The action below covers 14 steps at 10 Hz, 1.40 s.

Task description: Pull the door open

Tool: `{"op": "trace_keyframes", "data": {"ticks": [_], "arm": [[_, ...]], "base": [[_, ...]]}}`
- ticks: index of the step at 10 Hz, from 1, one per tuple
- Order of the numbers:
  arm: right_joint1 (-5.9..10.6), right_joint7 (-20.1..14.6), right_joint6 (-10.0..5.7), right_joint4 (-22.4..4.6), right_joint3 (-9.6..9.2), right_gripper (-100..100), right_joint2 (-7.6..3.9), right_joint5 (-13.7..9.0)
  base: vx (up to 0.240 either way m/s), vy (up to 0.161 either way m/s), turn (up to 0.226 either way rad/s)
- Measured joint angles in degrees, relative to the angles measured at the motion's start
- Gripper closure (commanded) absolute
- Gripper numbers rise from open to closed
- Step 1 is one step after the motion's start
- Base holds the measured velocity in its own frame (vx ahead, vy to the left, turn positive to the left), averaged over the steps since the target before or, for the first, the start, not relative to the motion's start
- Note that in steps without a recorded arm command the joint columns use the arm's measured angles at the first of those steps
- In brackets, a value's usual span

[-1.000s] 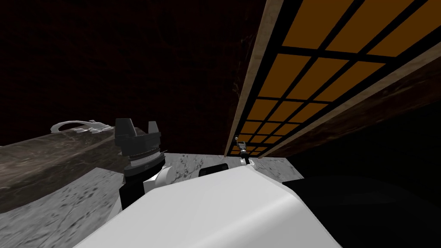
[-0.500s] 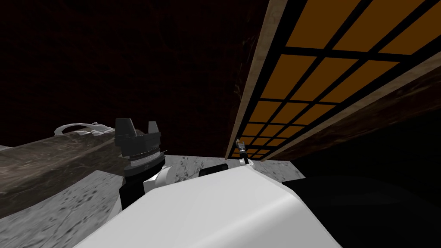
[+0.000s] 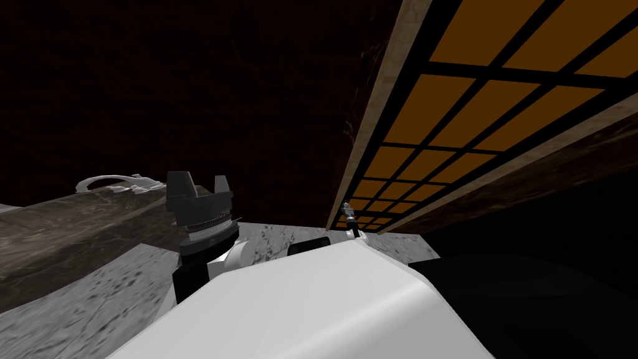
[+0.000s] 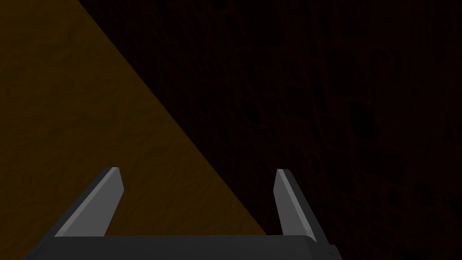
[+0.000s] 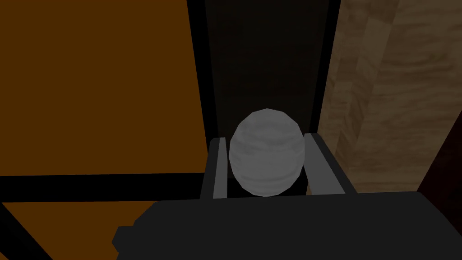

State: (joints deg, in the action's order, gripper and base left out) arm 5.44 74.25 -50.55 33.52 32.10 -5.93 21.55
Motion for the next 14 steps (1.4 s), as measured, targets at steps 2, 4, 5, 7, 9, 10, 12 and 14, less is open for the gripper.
{"op": "trace_keyframes", "data": {"ticks": [2,4,5,7,9,10,12,14], "arm": [[0.01,0.03,0.01,0.00,-0.01,100,0.02,0.01],[-0.57,-2.22,0.41,1.15,-0.27,100,0.10,-0.31],[-0.35,-3.65,-0.02,0.16,-0.29,100,-0.31,-0.68],[-1.49,-6.96,1.38,2.49,-0.80,100,0.32,-1.02],[-1.10,-8.42,0.45,0.62,-0.65,100,-0.24,-1.53],[-0.71,-9.39,-0.45,-0.93,-0.48,100,-0.74,-1.97],[-0.70,-12.41,-0.59,-1.34,-0.55,100,-1.21,-2.72],[-0.58,-14.95,-0.53,-1.72,-0.62,100,-1.38,-3.35]], "base": [[-0.021,-0.002,0.013],[-0.063,-0.018,0.027],[-0.069,-0.028,0.033],[-0.056,0.001,0.030],[-0.026,-0.003,0.016],[-0.046,-0.007,0.034],[-0.056,-0.009,0.047],[-0.026,0.002,0.021]]}}
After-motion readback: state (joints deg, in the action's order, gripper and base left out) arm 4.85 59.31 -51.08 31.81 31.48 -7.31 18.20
